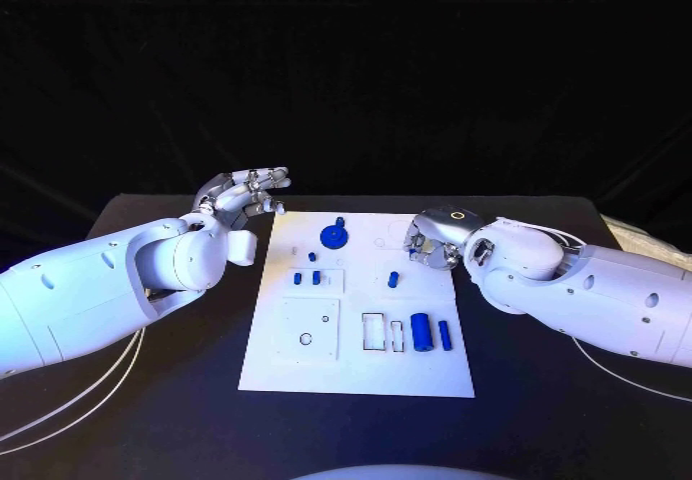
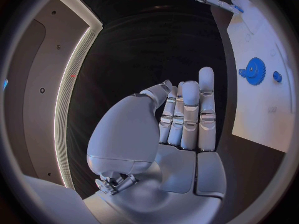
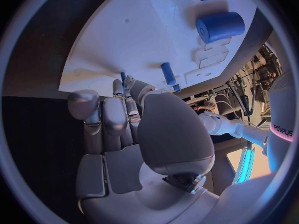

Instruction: Assemble the parts on the task board

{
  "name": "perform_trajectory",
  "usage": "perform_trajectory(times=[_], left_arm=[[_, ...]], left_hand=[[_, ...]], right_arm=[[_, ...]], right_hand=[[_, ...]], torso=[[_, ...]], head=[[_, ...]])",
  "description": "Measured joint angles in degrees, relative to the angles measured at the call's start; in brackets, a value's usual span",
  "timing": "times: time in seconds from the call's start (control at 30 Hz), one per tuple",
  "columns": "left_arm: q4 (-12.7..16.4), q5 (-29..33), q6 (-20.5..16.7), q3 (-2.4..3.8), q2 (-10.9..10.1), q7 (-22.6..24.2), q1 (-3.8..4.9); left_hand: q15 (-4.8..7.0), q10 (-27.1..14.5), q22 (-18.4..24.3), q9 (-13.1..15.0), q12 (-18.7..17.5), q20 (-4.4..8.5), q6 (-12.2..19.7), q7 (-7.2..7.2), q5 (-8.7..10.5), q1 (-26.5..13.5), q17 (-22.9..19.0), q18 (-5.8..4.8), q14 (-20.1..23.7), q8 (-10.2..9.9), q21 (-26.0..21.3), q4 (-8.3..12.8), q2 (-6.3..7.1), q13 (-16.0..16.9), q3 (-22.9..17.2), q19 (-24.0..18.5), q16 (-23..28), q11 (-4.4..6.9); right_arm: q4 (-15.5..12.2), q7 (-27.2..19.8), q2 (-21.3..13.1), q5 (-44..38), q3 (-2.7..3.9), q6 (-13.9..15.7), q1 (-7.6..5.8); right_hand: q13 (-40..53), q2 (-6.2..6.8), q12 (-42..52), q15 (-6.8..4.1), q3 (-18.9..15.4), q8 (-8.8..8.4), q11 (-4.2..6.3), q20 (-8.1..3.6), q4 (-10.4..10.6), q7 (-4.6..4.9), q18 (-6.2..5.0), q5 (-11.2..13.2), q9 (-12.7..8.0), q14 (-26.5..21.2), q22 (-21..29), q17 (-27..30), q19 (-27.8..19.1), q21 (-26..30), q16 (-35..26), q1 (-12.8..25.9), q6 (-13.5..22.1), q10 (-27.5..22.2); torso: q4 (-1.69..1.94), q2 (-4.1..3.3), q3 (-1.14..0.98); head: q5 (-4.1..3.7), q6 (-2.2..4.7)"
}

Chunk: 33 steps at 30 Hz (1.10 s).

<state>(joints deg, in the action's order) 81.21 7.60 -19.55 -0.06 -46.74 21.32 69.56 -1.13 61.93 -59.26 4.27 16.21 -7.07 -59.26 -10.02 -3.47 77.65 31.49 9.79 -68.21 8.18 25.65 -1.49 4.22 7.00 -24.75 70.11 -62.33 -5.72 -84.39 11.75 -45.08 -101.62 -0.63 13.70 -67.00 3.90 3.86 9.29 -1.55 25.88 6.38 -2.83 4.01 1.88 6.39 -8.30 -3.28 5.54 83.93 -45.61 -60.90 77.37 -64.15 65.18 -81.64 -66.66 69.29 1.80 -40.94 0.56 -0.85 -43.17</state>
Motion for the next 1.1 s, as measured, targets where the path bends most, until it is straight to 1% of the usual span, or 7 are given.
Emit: perform_trajectory(times=[0.2,0.37,0.53,0.7,0.83,0.93,1.1], left_arm=[[-0.02,-0.03,0.00,0.00,0.00,-0.02,-0.01],[-0.01,-0.05,0.00,0.00,0.00,-0.04,-0.01],[0.00,-0.06,0.00,0.00,-0.01,-0.06,-0.03],[0.00,-0.08,0.03,-0.01,0.12,-0.08,-0.11],[-0.02,-0.09,0.08,-0.01,0.32,-0.08,-0.26],[-0.09,-0.10,0.11,-0.01,0.43,-0.09,-0.45],[-0.15,-0.10,0.17,-0.01,0.66,-0.11,-0.65]], left_hand=[[0.00,-0.20,0.07,0.00,0.00,0.00,0.20,0.20,0.00,0.00,0.00,0.00,0.00,0.00,-0.21,0.00,0.00,0.00,0.00,0.00,0.00,-0.21],[0.00,-0.20,0.07,0.00,0.00,0.00,0.20,0.20,0.00,0.00,0.00,0.00,0.00,0.00,-0.21,0.00,0.00,-0.01,0.00,0.00,0.00,-0.20],[0.00,-0.20,0.07,0.00,0.00,0.00,0.20,0.20,0.00,0.00,0.01,0.00,0.00,0.00,-0.21,0.00,0.00,-0.02,0.00,0.00,0.00,-0.20],[0.00,-0.41,0.13,0.00,0.22,0.00,0.20,0.20,0.00,0.00,0.01,0.00,0.00,0.00,-0.21,0.00,0.00,0.05,0.00,0.00,0.00,0.00],[0.00,-0.41,0.13,-0.01,0.22,0.00,0.20,0.20,0.00,0.00,0.01,0.00,0.00,0.00,-0.21,0.00,0.00,0.05,0.00,0.00,0.00,0.00],[0.00,-0.41,0.13,0.00,0.22,0.00,0.20,0.20,0.00,0.07,0.01,0.00,0.00,0.00,-0.21,0.00,-0.07,0.05,0.00,0.00,0.00,0.00],[0.00,-0.41,0.13,0.00,0.22,0.00,0.20,0.20,0.00,0.22,0.01,0.00,0.00,0.00,-0.21,0.00,-0.22,0.04,0.00,0.00,0.00,0.00]], right_arm=[[-2.07,-0.19,-1.39,1.08,0.58,2.26,-0.51],[-4.45,-0.43,-2.03,2.50,0.71,3.26,-0.70],[-7.46,-0.94,-1.63,4.42,0.73,3.78,-0.39],[-10.46,-1.86,0.34,6.53,0.67,3.98,0.68],[-11.53,-2.70,2.70,7.79,0.60,3.95,2.00],[-11.50,-3.33,4.50,8.38,0.48,3.84,3.00],[-10.14,-4.14,7.10,8.69,0.14,3.45,4.21]], right_hand=[[-0.03,0.00,-0.22,0.00,0.15,-0.10,0.00,0.00,-0.15,0.00,-0.01,0.11,0.02,0.00,-0.30,-0.24,0.00,-0.25,0.22,0.00,0.01,0.00],[-0.04,0.00,-0.22,0.00,0.15,-0.11,-0.03,0.00,-0.15,0.00,-0.02,0.11,0.02,0.00,-0.32,-0.26,0.00,-0.24,0.22,0.00,0.01,0.02],[-0.09,-0.15,-0.27,0.00,0.35,-0.27,-0.05,0.00,-0.29,0.00,-0.03,0.21,0.01,0.00,-0.32,-0.26,-0.01,-0.24,0.22,0.15,0.03,0.03],[-0.13,-0.14,-0.54,0.00,0.64,-0.42,-0.06,0.00,-0.31,-0.03,-0.04,-0.05,-0.04,0.00,-0.31,-0.26,-0.01,-0.24,0.22,0.45,0.10,0.04],[-0.16,-0.12,-0.68,0.00,0.87,-0.48,-0.11,0.00,-0.54,0.15,-0.05,-0.12,-0.08,0.00,-0.31,-0.33,-0.01,-0.45,0.45,0.47,-0.07,0.08],[-0.17,0.01,-0.80,0.00,1.02,-0.49,-0.12,0.00,-0.69,0.16,-0.05,-0.37,-0.08,0.00,-0.31,-0.33,-0.01,-0.45,0.45,0.60,-0.08,0.09],[-0.19,0.01,-0.88,0.00,1.11,-0.50,-0.14,0.00,-0.78,0.36,-0.05,-0.39,0.00,0.00,-0.30,-0.33,-0.01,-0.45,0.44,0.60,0.14,0.09]], torso=[[-0.06,0.04,-0.01],[-0.06,0.03,0.02],[-0.03,0.01,0.02],[0.01,-0.02,0.03],[0.02,-0.04,0.05],[0.01,-0.07,0.07],[0.02,-0.09,0.10]], head=[[0.06,0.19],[0.07,0.27],[0.48,0.26],[1.23,0.20],[1.69,0.09],[2.02,-0.04],[2.42,-0.23]])
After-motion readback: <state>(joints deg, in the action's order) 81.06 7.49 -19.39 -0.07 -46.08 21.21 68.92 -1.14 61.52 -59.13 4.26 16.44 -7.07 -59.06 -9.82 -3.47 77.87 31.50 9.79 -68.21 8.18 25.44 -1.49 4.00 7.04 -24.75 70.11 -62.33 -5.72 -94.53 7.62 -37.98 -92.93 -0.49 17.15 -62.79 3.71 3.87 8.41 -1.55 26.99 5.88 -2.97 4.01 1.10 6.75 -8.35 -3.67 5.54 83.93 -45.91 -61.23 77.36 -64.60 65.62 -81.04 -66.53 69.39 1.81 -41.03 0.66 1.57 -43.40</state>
